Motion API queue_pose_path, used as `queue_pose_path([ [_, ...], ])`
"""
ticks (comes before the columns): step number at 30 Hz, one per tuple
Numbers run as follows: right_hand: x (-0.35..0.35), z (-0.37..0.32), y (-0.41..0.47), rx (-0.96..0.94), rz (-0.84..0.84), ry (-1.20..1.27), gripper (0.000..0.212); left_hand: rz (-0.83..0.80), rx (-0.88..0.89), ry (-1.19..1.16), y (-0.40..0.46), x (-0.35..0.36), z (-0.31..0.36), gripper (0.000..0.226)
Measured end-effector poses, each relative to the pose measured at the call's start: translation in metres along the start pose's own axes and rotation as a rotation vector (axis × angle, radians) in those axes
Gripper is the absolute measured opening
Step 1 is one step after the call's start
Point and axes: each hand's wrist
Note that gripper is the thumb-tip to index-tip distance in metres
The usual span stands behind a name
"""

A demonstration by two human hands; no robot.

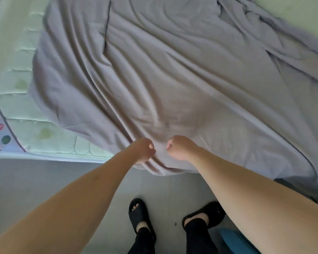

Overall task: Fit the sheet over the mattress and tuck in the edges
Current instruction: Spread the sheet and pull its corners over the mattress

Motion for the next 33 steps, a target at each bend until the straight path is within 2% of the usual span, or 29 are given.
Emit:
queue_pose_path([
  [3,0.011,-0.063,0.010,-0.069,0.008,-0.037,0.024,0.060,-0.055,-0.072,-0.020,-0.014,-0.053,0.029],
  [8,0.036,-0.156,0.017,-0.131,-0.025,-0.116,0.039,0.126,-0.131,-0.153,-0.059,-0.037,-0.145,0.025],
  [14,0.042,-0.276,0.023,-0.149,0.031,-0.221,0.038,0.204,-0.117,-0.227,-0.114,-0.089,-0.228,0.025],
  [18,0.038,-0.380,0.019,-0.231,0.093,-0.271,0.035,0.289,-0.132,-0.260,-0.163,-0.139,-0.289,0.026],
  [21,0.037,-0.434,0.021,-0.268,0.133,-0.278,0.035,0.344,-0.155,-0.321,-0.185,-0.164,-0.323,0.027],
  [27,0.049,-0.483,0.058,-0.252,0.128,-0.347,0.019,0.380,-0.250,-0.446,-0.189,-0.184,-0.380,0.035],
  [33,0.060,-0.496,0.131,-0.228,0.115,-0.328,0.030,0.321,-0.272,-0.562,-0.134,-0.196,-0.423,0.047],
])
Point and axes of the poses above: each hand's wrist, its own y-axis towards the middle knuckle, its own x-axis out of the palm, z = x × y, and after that the axes turned 12 degrees about -z, right-handed
